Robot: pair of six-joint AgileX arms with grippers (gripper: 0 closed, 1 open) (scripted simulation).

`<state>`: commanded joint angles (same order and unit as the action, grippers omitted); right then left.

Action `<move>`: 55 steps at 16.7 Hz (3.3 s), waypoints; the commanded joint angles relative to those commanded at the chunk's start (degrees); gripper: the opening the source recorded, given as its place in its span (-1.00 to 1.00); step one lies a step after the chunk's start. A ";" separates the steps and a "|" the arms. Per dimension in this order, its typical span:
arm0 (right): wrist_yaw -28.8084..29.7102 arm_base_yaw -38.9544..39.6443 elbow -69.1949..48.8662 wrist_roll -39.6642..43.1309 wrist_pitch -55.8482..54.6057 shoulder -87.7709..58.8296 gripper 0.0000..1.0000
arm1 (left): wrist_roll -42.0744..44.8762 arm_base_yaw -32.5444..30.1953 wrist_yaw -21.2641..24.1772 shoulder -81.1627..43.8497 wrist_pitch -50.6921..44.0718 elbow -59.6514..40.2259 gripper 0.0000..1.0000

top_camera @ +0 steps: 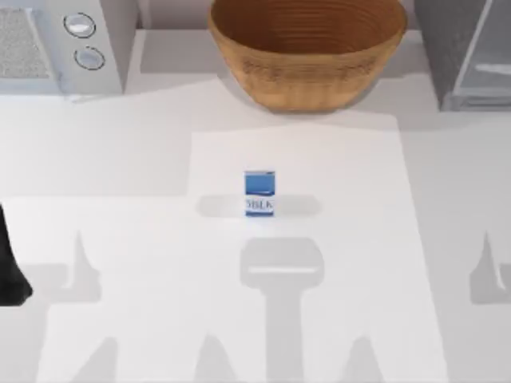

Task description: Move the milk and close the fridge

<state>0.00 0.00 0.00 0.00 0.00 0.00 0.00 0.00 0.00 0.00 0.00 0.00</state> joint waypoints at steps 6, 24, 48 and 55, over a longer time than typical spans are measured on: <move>5.65 3.31 -0.26 -0.18 -4.64 -4.61 1.00 | 0.00 0.00 0.00 0.00 0.00 0.00 1.00; 53.18 52.93 -1.38 -1.04 -41.81 -44.01 1.00 | 0.00 0.00 0.00 0.00 0.00 0.00 1.00; 61.35 58.82 -48.67 -1.29 -77.11 -127.92 1.00 | 0.00 0.00 0.00 0.00 0.00 0.00 1.00; 61.44 58.96 -57.60 -1.14 -82.82 -141.40 1.00 | 0.00 0.00 0.00 0.00 0.00 0.00 1.00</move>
<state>61.44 58.96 -57.60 -1.14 -82.82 -141.40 0.00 0.00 0.00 0.00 0.00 0.00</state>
